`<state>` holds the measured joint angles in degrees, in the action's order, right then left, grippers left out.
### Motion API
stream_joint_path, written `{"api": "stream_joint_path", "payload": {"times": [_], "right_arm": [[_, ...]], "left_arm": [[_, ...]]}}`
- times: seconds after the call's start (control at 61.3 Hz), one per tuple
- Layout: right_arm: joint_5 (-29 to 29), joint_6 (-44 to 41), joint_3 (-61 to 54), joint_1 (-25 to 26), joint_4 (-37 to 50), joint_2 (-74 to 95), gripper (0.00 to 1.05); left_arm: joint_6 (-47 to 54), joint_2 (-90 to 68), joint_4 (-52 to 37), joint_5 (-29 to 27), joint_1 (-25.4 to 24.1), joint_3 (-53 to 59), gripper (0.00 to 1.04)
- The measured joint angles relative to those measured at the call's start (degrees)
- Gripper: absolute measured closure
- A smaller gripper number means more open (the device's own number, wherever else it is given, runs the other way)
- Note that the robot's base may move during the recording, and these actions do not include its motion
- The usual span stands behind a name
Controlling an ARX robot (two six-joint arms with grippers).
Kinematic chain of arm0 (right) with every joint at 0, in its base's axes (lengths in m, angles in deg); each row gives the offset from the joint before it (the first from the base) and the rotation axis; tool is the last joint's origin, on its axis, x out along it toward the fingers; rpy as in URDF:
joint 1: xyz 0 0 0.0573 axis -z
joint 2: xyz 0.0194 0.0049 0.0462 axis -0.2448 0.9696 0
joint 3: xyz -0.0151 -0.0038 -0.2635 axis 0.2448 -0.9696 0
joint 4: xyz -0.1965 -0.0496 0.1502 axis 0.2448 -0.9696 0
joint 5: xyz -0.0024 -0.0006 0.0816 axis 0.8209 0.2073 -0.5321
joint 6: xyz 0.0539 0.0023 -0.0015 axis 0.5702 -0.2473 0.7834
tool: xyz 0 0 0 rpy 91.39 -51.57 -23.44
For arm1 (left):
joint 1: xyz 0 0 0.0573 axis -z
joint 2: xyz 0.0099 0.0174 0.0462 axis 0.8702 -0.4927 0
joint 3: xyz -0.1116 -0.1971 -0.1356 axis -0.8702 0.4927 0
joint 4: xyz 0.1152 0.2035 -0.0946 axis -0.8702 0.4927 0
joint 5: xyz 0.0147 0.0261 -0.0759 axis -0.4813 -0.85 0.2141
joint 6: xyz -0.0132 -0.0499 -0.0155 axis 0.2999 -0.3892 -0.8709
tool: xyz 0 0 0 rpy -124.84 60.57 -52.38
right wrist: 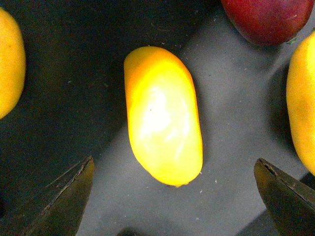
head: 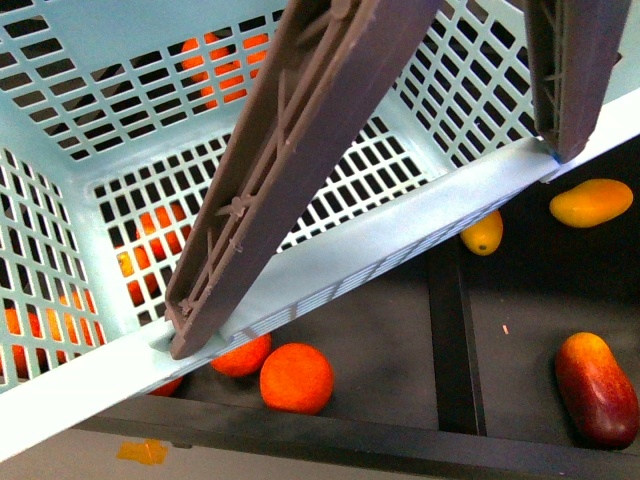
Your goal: Pick mango and avocado into basket
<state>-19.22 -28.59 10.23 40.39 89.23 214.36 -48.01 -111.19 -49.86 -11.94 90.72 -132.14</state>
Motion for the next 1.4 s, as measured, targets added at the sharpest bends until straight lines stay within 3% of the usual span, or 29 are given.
{"api": "stream_joint_path", "payload": {"times": [1.125, 1.304, 1.402], "right_arm": [[0.17, 3.98, 21.75, -3.26, -6.27, 20.50, 0.09], [0.33, 4.33, 22.27, -3.32, -6.08, 20.94, 0.37], [0.15, 4.31, 21.73, -3.26, -5.27, 20.90, 0.44]], "left_arm": [[0.02, 0.00, 0.00, 0.04, 0.00, 0.00, 0.76], [0.04, 0.00, 0.00, 0.00, 0.00, 0.00, 0.76], [0.04, 0.00, 0.00, 0.02, 0.00, 0.00, 0.76]]}}
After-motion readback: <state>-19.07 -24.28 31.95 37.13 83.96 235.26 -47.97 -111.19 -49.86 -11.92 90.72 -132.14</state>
